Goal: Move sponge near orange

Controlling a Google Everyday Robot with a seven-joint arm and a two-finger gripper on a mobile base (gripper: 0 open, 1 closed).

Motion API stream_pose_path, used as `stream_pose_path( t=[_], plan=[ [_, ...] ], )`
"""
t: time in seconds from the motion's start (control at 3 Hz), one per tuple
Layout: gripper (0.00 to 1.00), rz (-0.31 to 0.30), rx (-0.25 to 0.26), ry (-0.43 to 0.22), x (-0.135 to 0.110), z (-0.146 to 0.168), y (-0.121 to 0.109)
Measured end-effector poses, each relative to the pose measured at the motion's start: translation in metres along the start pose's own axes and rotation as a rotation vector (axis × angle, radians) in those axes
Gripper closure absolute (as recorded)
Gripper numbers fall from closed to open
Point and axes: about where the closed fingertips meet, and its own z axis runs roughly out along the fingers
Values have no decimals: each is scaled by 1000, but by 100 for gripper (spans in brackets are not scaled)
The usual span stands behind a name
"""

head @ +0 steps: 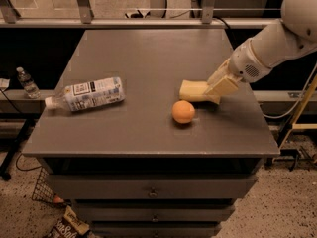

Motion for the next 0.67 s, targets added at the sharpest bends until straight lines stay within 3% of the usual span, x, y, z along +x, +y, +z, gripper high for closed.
stream_pose_path(
  t=[0.33,0.67],
  plan=[
    [100,-5,-29,-16,-1,5,8],
    [73,-7,-32,-15,-2,7,8]
  ],
)
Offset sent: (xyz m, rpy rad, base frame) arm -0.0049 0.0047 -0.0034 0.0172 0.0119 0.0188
